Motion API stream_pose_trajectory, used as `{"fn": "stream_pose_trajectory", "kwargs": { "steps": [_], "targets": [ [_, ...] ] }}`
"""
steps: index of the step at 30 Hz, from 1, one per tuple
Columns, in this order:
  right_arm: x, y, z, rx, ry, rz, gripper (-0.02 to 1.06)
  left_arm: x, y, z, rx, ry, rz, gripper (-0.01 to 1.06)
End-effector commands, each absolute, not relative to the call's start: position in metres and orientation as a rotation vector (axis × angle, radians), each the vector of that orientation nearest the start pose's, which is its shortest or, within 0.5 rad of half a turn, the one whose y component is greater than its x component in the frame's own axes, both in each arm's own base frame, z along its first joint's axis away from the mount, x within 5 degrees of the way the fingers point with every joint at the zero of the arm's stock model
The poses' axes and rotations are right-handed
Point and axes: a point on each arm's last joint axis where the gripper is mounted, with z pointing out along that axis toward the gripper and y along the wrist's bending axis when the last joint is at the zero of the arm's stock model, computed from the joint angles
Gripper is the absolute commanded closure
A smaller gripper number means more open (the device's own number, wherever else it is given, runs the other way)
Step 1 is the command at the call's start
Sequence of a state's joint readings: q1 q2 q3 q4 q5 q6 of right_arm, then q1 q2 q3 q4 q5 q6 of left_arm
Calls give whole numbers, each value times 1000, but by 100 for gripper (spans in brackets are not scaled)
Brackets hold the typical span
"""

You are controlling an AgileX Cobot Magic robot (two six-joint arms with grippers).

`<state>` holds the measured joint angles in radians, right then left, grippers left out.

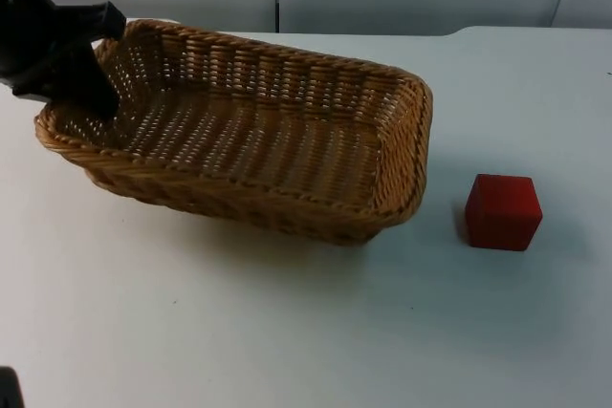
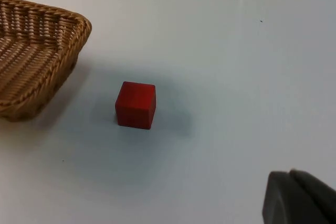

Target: Pick up the basket with the left hand and place the cube into the basket with the right hand.

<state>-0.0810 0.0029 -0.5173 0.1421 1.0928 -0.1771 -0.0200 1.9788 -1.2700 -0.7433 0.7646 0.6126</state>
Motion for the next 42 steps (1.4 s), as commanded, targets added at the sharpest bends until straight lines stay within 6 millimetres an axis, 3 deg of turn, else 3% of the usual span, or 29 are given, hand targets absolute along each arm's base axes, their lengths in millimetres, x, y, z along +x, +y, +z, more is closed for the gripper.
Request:
{"fn": "stream_pose_trajectory", "kwargs": {
  "steps": [1,16,35,40,42],
  "targets": [
    [-7,11,279,-111,2049,-5,105,389,-55,175,125,2701,-766,105],
    [-7,11,279,-111,2049,-5,105,386,-60,178,104,2712,-877,105],
    [-7,11,279,-78,2048,7,105,387,-61,178,133,2694,-874,105],
    [16,7,279,-45,2191,11,105,387,-62,179,155,2678,-873,105],
    [43,5,282,-44,2308,21,105,388,-62,179,163,2673,-865,105]
  ]
}}
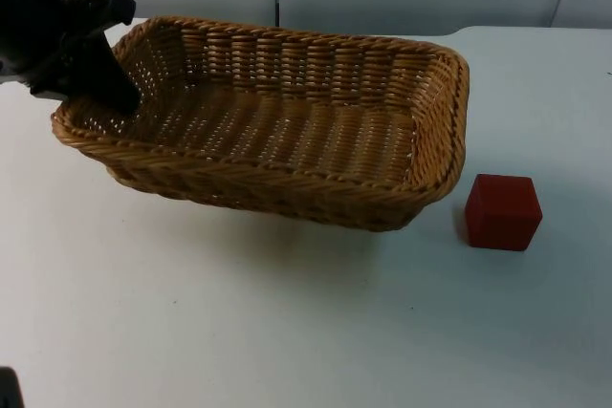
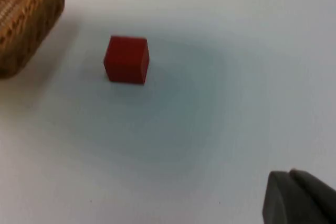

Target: Pick up the basket with the left hand and place the cube into the basket with the right hand.

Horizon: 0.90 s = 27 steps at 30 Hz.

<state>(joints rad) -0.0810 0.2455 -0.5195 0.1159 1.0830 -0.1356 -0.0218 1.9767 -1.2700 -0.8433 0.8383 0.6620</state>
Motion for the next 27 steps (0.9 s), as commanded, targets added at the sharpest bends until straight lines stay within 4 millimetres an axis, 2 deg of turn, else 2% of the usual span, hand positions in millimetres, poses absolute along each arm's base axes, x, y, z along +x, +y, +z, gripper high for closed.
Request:
{"fn": "stream_pose_trajectory", "kwargs": {
  "steps": [1,2,3,5,7,8,9,12,13,17,18,20,22,23,24,25,27],
  "targets": [
    [56,4,287,-38,2280,20,105,388,-63,179,185,2665,-854,105],
    [71,3,292,-30,2243,38,105,388,-65,179,194,2664,-853,105],
    [71,3,292,-30,2243,38,105,388,-65,179,194,2664,-853,105],
    [104,1,304,-42,2124,24,105,388,-68,179,201,2664,-857,105],
    [133,-3,316,-28,2082,15,105,388,-69,179,202,2660,-851,105],
    [133,-3,316,-28,2082,15,105,388,-69,179,202,2660,-851,105],
    [150,-4,322,-34,2091,7,103,388,-70,179,203,2659,-852,105],
    [217,-10,340,-108,2158,-30,87,389,-72,179,242,2643,-834,105],
    [217,-10,340,-108,2158,-30,87,389,-72,179,242,2643,-834,105],
    [296,-14,346,-123,2349,38,56,389,-72,179,256,2635,-830,105],
    [296,-14,346,-123,2349,38,56,389,-72,179,256,2635,-830,105],
    [323,-14,336,-135,2501,90,48,390,-71,179,254,2631,-811,105],
    [344,-12,313,-171,2691,153,45,391,-70,178,258,2625,-789,105],
    [344,-12,313,-171,2691,153,45,391,-70,178,258,2625,-789,105],
    [350,-9,304,-195,2758,176,44,391,-70,178,260,2624,-781,105],
    [360,-1,282,-233,2851,227,44,392,-68,178,260,2622,-764,105],
    [367,9,264,-252,2899,268,44,393,-63,177,268,2624,-725,105]
  ]
}}
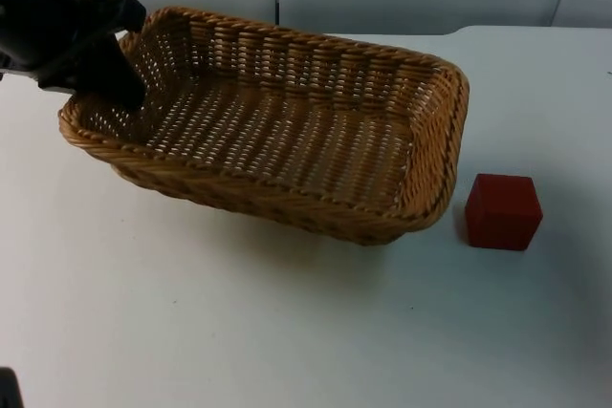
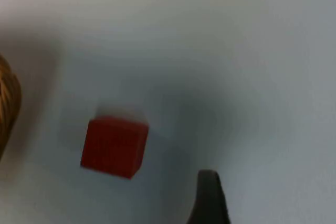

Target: Pick up the basket with the left hand and place the cube into the basket with the right hand.

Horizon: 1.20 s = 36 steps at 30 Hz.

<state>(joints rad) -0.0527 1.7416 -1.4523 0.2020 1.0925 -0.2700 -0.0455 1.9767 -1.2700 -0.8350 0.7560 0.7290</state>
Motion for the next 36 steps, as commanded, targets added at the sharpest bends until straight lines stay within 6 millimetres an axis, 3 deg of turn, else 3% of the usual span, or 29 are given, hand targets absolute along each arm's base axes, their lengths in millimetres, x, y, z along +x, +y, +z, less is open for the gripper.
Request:
{"fn": "stream_pose_trajectory", "kwargs": {
  "steps": [1,2,5,6,9,15,18,23,36],
  "targets": [
    [372,16,251,-260,2927,293,44,393,-61,177,271,2626,-718,105],
    [372,16,251,-260,2927,293,44,393,-61,177,271,2626,-718,105],
    [387,45,214,-289,2972,307,44,395,-44,177,214,2623,-700,105],
    [387,45,214,-289,2972,307,44,395,-44,177,214,2623,-700,105],
    [394,74,187,-366,2974,280,44,396,-32,177,163,2619,-704,105],
    [398,105,150,-473,2989,179,44,397,-31,178,139,2613,-722,105],
    [398,111,145,-493,2987,173,44,397,-31,178,139,2613,-722,105],
    [397,117,138,-445,3010,174,33,397,-31,178,139,2613,-722,105],
    [392,116,138,-404,3076,180,34,397,-31,178,139,2613,-722,105]
  ]
}}
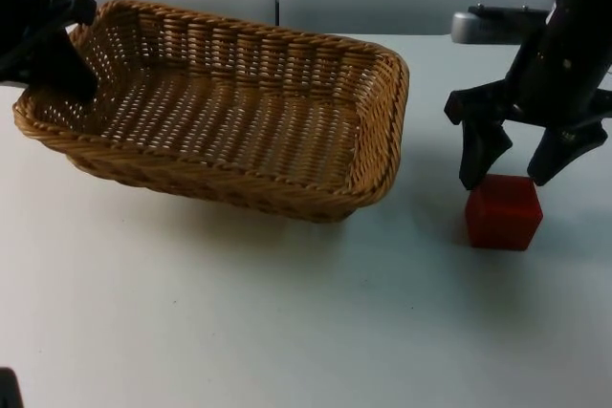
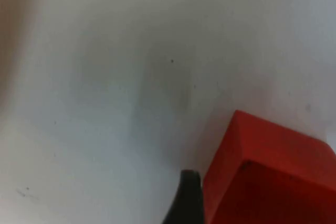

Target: Pick up the basket with the left hand and place the cube into the basket with the right hand.

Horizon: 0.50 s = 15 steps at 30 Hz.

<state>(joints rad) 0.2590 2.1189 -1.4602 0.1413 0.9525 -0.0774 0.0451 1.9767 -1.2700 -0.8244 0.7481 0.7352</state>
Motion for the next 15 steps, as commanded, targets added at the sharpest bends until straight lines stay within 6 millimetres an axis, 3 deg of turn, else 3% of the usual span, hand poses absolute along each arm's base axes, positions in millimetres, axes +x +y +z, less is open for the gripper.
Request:
{"fn": "stream_pose_trajectory", "kwargs": {
  "steps": [1,10,15],
  "targets": [
    [391,116,138,-393,3084,181,34,397,-31,178,139,2613,-722,105],
    [387,115,134,-327,3147,176,34,397,-31,178,139,2613,-722,105],
    [380,113,115,-321,3178,162,37,397,-30,178,138,2612,-720,105]
  ]
}}
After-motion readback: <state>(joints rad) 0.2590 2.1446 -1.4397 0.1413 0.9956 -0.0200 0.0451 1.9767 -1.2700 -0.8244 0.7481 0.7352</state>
